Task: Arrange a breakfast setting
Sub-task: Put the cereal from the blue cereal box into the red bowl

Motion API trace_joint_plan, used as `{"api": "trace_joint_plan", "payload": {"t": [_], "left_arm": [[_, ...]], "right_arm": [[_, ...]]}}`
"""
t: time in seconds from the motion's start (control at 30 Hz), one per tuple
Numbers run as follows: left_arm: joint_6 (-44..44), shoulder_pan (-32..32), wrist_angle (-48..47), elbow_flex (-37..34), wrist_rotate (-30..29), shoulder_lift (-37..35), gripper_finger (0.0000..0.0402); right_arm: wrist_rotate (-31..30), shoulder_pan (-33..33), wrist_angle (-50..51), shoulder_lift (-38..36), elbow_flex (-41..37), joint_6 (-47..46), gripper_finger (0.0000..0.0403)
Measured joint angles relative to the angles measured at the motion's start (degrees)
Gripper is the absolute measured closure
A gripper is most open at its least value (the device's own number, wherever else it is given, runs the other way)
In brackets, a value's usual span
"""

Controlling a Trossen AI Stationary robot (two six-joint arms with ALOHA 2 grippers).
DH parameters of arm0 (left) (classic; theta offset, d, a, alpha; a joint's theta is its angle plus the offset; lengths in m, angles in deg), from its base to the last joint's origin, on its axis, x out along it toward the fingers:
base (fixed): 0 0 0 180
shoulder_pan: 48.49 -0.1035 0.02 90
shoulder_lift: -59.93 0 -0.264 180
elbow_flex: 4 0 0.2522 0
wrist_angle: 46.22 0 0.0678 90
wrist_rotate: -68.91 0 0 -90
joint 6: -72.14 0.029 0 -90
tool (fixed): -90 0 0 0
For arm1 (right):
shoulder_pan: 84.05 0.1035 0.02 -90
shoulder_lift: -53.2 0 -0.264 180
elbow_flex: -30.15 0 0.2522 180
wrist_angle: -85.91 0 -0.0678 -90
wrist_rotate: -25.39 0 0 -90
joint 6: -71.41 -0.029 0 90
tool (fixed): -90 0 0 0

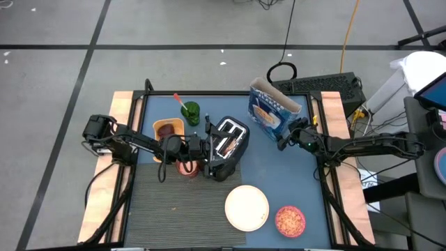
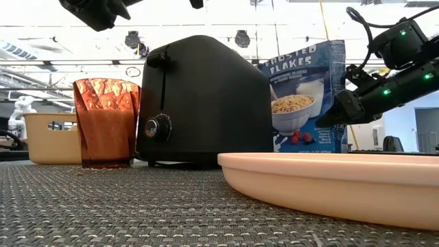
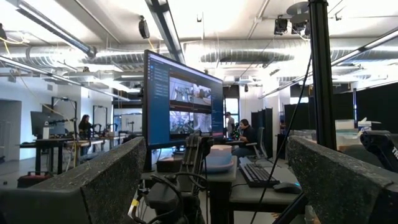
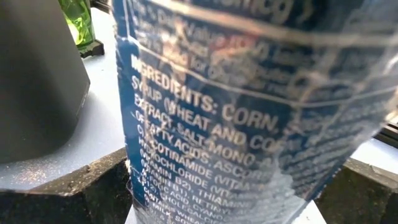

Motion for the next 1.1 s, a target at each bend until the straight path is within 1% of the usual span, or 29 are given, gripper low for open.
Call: {"api": "trace_joint_plan", "payload": {"t": [0.73, 0.9, 1.1], "left_arm": [[0.0, 0.0, 0.0, 0.0, 0.0, 0.0, 0.0007], [0.0, 0.0, 0.0, 0.0, 0.0, 0.0, 0.0007], [0.0, 0.0, 0.0, 0.0, 0.0, 0.0, 0.0007]], "right_arm": [[0.1, 0.0, 0.9, 0.0, 0.0, 0.0, 0.0003], [0.1, 0.0, -1.0, 0.0, 0.0, 3.1, 0.0003], [0.0, 0.0, -2.2, 0.0, 1.2, 3.4, 0.0003]]}}
